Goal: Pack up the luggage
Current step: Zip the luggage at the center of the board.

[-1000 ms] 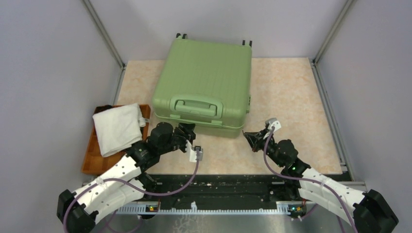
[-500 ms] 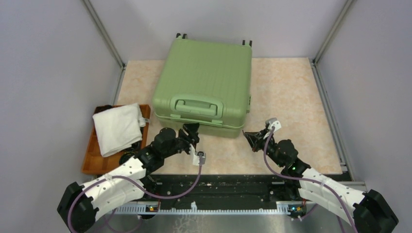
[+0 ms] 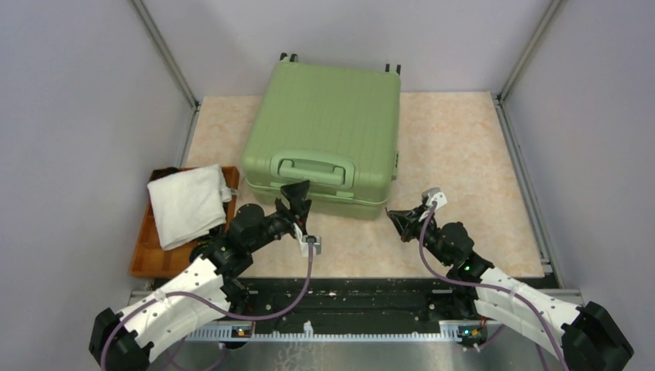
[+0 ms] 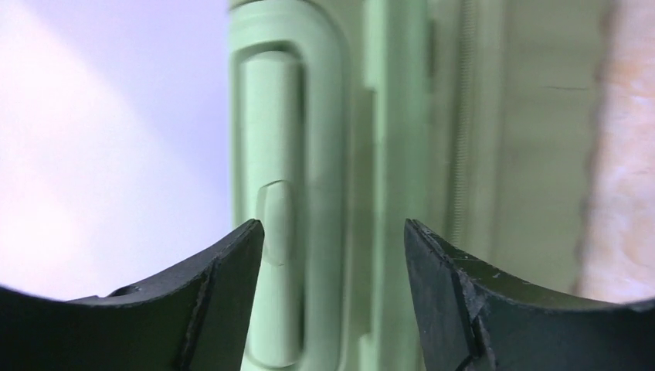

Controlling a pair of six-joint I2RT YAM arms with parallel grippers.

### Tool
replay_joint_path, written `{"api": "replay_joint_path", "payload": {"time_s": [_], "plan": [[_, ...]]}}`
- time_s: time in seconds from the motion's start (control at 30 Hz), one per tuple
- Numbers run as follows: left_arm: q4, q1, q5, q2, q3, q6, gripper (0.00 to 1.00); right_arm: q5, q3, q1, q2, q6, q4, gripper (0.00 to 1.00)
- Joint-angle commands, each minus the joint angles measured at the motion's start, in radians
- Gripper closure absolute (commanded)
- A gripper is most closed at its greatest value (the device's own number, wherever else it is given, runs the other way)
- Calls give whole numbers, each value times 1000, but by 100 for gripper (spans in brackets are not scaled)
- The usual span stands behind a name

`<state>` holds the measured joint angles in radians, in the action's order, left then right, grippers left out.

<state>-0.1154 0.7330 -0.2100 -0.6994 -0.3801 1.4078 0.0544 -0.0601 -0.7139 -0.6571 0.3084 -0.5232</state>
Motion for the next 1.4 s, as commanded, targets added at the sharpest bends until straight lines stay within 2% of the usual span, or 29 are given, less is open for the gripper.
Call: {"api": "replay_joint_path", "payload": {"time_s": [0.0, 0.1, 0.23, 0.4, 0.5, 0.77, 0.87, 0.97, 1.0, 1.2, 1.37], "plan": [[-88, -6, 11, 29, -34, -57, 25, -82, -6, -27, -1, 16, 12, 100], [-44, -6, 23, 10, -46, -73, 14, -84, -6, -25, 2, 17, 18, 100], [29, -6, -7, 25, -35, -60, 11, -77, -1, -26, 22, 17, 30, 100], [-17, -6, 8, 37, 28, -64, 11, -76, -1, -26, 40, 18, 43, 100], [-109, -6, 58, -19, 38, -69, 15, -76, 4, -27, 45, 22, 34, 100], [-226, -6, 126, -142, 25, -62, 18, -77, 24, -27, 51, 38, 17, 100], [-246, -6, 113, -145, 27, -53, 29, -77, 25, -27, 58, 38, 27, 100], [-321, -6, 111, -162, 39, -43, 53, -76, 26, -26, 59, 40, 33, 100], [-321, -6, 112, -166, 32, -39, 57, -75, 26, -26, 59, 41, 35, 100], [-291, -6, 112, -162, -40, -47, 71, -58, 29, -26, 58, 50, 39, 100], [-229, -6, 95, -156, -113, -62, 76, -57, 23, -26, 51, 43, 39, 100]]}}
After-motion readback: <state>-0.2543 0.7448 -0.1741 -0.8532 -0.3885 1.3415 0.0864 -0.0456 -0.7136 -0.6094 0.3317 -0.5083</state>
